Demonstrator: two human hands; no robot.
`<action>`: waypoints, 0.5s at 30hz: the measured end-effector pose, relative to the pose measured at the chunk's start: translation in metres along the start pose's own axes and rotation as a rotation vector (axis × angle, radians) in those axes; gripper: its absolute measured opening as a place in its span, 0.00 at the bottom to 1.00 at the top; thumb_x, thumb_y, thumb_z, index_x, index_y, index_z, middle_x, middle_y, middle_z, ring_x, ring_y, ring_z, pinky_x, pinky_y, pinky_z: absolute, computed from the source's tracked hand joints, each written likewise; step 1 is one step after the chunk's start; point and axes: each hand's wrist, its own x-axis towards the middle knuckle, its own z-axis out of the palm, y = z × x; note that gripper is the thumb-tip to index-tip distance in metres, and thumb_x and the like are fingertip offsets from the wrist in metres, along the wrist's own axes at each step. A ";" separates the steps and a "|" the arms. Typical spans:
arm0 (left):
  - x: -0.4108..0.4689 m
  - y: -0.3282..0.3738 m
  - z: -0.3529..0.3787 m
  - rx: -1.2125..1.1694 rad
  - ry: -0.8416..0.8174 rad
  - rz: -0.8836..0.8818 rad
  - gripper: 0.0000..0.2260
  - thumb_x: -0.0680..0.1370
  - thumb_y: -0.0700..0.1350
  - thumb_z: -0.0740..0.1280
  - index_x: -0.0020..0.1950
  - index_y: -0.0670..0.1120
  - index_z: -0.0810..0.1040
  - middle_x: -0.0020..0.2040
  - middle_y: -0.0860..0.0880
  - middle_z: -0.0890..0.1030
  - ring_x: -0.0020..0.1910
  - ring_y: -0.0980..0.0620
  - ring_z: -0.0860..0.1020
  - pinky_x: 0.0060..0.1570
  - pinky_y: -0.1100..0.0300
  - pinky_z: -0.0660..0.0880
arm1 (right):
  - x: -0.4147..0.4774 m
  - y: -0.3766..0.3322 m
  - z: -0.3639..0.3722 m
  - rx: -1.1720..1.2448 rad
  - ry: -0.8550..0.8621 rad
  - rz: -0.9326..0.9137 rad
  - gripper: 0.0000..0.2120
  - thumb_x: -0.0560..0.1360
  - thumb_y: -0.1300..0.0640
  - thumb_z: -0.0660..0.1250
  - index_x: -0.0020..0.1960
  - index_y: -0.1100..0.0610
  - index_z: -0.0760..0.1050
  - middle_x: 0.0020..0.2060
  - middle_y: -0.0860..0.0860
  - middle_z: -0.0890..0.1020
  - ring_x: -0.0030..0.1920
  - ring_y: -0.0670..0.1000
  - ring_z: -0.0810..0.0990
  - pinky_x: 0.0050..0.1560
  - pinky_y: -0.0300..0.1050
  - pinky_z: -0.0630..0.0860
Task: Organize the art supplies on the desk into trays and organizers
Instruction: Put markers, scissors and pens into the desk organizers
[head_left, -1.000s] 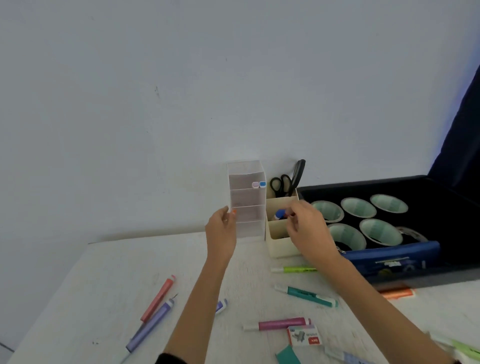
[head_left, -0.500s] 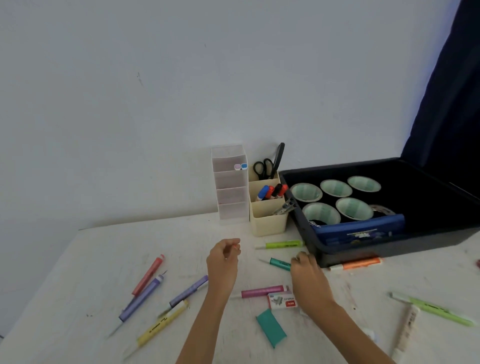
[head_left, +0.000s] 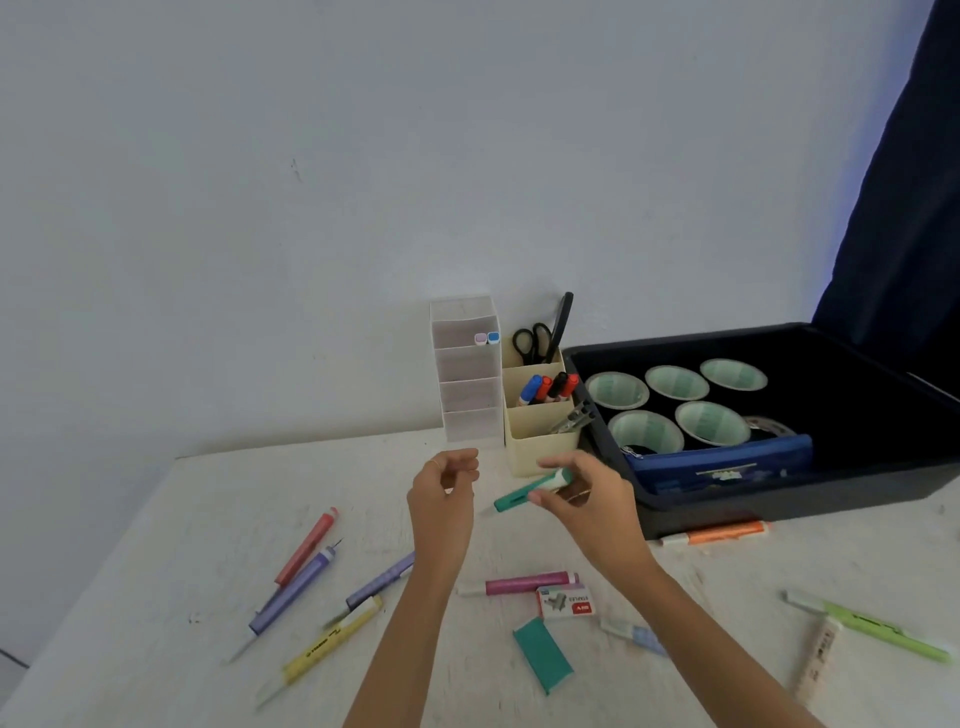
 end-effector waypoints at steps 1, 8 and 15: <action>0.002 0.004 -0.002 -0.016 0.016 0.011 0.10 0.78 0.35 0.60 0.51 0.47 0.79 0.46 0.51 0.81 0.46 0.57 0.79 0.51 0.59 0.77 | 0.004 -0.006 0.001 0.058 0.009 -0.003 0.13 0.68 0.58 0.75 0.50 0.52 0.77 0.40 0.48 0.82 0.42 0.46 0.81 0.42 0.37 0.79; 0.027 0.036 -0.014 -0.074 0.078 0.101 0.10 0.76 0.35 0.62 0.50 0.46 0.80 0.45 0.51 0.82 0.46 0.54 0.79 0.50 0.60 0.77 | 0.045 -0.059 -0.002 0.491 0.065 -0.062 0.09 0.73 0.61 0.70 0.53 0.56 0.78 0.43 0.54 0.84 0.45 0.50 0.83 0.45 0.41 0.79; 0.081 0.066 -0.016 0.039 0.161 0.203 0.13 0.79 0.40 0.62 0.64 0.42 0.75 0.58 0.46 0.78 0.53 0.56 0.75 0.46 0.81 0.67 | 0.090 -0.107 -0.005 0.301 0.128 -0.440 0.09 0.72 0.67 0.69 0.49 0.57 0.79 0.46 0.46 0.83 0.47 0.40 0.81 0.52 0.33 0.76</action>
